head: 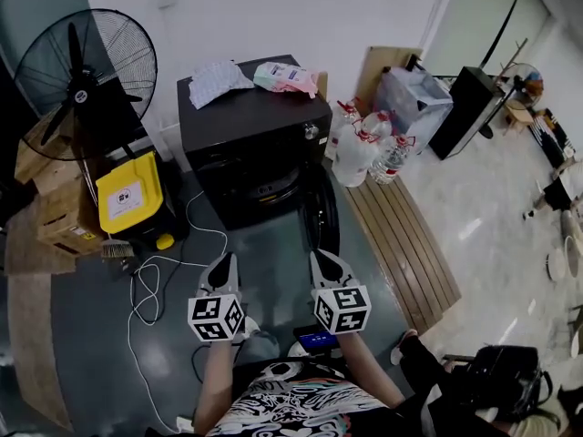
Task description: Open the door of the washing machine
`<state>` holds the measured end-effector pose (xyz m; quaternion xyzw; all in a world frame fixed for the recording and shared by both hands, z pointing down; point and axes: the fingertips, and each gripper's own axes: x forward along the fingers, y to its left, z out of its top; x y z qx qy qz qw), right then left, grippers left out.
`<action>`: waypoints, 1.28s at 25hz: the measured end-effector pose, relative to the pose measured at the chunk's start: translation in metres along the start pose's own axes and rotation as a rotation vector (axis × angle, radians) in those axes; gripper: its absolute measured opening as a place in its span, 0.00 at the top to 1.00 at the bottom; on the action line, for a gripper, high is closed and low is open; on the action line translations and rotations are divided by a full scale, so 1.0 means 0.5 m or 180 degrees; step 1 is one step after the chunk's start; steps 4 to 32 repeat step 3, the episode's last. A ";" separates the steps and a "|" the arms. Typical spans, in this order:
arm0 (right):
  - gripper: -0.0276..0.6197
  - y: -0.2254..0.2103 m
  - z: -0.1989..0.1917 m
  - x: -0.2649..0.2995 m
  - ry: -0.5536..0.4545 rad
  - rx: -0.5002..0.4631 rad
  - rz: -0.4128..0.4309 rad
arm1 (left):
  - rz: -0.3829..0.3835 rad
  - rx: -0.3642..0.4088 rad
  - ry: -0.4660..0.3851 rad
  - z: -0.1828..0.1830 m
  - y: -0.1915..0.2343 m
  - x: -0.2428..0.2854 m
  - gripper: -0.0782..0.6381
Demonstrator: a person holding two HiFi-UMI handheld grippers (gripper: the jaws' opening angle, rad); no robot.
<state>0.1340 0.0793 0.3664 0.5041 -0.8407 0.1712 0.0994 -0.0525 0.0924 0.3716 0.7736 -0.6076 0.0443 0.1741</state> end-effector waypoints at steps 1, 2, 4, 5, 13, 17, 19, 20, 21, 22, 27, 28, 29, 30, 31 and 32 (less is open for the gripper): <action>0.95 -0.003 -0.002 -0.001 0.0010 0.0007 -0.0015 | 0.0002 0.0003 0.0011 -0.001 -0.001 0.000 0.89; 0.95 -0.005 -0.003 -0.003 0.0019 0.0012 -0.0028 | 0.0001 0.0005 0.0017 -0.002 -0.002 0.000 0.89; 0.95 -0.008 -0.005 -0.004 0.0027 0.0017 -0.0040 | 0.0001 0.0007 0.0023 -0.003 -0.003 -0.001 0.89; 0.95 -0.008 -0.005 -0.004 0.0027 0.0017 -0.0040 | 0.0001 0.0007 0.0023 -0.003 -0.003 -0.001 0.89; 0.95 -0.008 -0.005 -0.004 0.0027 0.0017 -0.0040 | 0.0001 0.0007 0.0023 -0.003 -0.003 -0.001 0.89; 0.95 -0.008 -0.005 -0.004 0.0027 0.0017 -0.0040 | 0.0001 0.0007 0.0023 -0.003 -0.003 -0.001 0.89; 0.95 -0.008 -0.005 -0.004 0.0027 0.0017 -0.0040 | 0.0001 0.0007 0.0023 -0.003 -0.003 -0.001 0.89; 0.95 -0.008 -0.005 -0.004 0.0027 0.0017 -0.0040 | 0.0001 0.0007 0.0023 -0.003 -0.003 -0.001 0.89; 0.95 -0.008 -0.005 -0.004 0.0027 0.0017 -0.0040 | 0.0001 0.0007 0.0023 -0.003 -0.003 -0.001 0.89; 0.95 -0.008 -0.005 -0.004 0.0027 0.0017 -0.0040 | 0.0001 0.0007 0.0023 -0.003 -0.003 -0.001 0.89; 0.95 -0.008 -0.005 -0.004 0.0027 0.0017 -0.0040 | 0.0001 0.0007 0.0023 -0.003 -0.003 -0.001 0.89; 0.95 -0.008 -0.005 -0.004 0.0027 0.0017 -0.0040 | 0.0001 0.0007 0.0023 -0.003 -0.003 -0.001 0.89; 0.95 -0.008 -0.005 -0.004 0.0027 0.0017 -0.0040 | 0.0001 0.0007 0.0023 -0.003 -0.003 -0.001 0.89; 0.95 -0.008 -0.005 -0.004 0.0027 0.0017 -0.0040 | 0.0001 0.0007 0.0023 -0.003 -0.003 -0.001 0.89; 0.95 -0.008 -0.005 -0.004 0.0027 0.0017 -0.0040 | 0.0001 0.0007 0.0023 -0.003 -0.003 -0.001 0.89; 0.95 -0.008 -0.005 -0.004 0.0027 0.0017 -0.0040 | 0.0001 0.0007 0.0023 -0.003 -0.003 -0.001 0.89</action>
